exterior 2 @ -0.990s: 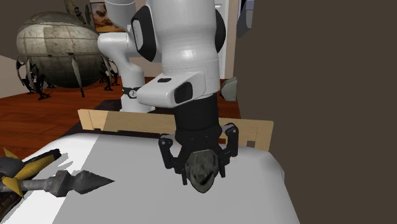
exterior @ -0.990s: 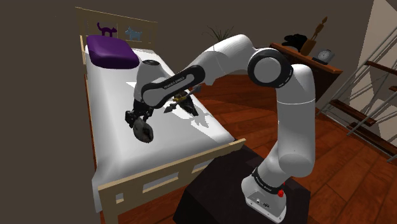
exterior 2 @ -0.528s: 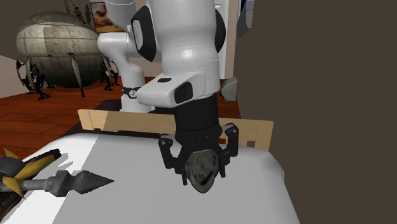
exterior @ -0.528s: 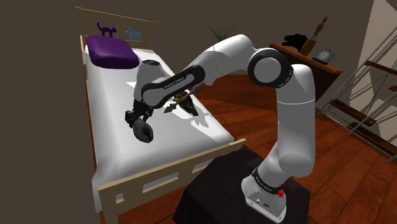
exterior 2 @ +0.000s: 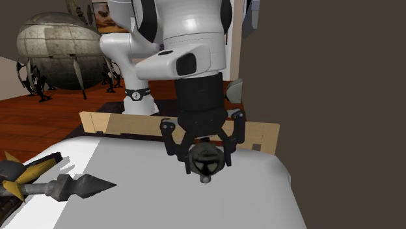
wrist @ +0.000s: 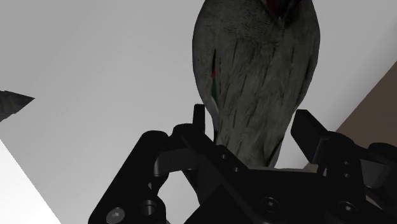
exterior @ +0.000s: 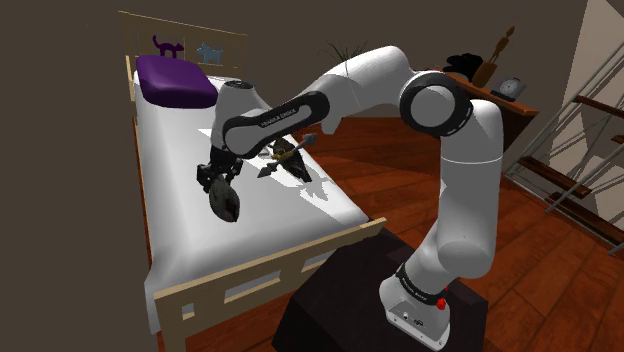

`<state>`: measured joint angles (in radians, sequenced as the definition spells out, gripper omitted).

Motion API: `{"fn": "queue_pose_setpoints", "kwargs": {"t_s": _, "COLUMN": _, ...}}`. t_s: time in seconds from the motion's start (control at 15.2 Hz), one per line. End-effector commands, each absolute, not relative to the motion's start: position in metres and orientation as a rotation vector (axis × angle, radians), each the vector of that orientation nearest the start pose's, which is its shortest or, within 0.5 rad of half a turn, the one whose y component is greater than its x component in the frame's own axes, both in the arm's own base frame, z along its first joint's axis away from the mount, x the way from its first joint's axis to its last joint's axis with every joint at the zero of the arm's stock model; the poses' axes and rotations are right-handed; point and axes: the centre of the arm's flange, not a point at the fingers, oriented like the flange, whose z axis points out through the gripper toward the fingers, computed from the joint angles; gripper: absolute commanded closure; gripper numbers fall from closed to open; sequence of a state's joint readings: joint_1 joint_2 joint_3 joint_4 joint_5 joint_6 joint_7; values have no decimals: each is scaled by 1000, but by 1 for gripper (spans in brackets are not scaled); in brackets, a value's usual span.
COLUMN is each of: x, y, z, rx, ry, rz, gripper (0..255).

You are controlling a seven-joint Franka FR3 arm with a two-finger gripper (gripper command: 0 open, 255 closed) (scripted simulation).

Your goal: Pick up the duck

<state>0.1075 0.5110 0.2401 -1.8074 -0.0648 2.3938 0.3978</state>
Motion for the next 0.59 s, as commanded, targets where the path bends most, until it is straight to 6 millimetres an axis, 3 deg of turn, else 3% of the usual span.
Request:
{"fn": "queue_pose_setpoints", "kwargs": {"t_s": 0.0, "x": 626, "y": 212, "z": 287, "rx": -3042, "ry": 60, "rz": -92, "gripper": 255}}
{"fn": "queue_pose_setpoints", "kwargs": {"t_s": 0.4, "x": 626, "y": 212, "z": 319, "rx": -3042, "ry": 60, "rz": -92, "gripper": 255}}
{"fn": "queue_pose_setpoints", "kwargs": {"t_s": 0.53, "x": 626, "y": 212, "z": 320, "rx": -3042, "ry": 60, "rz": -92, "gripper": 255}}
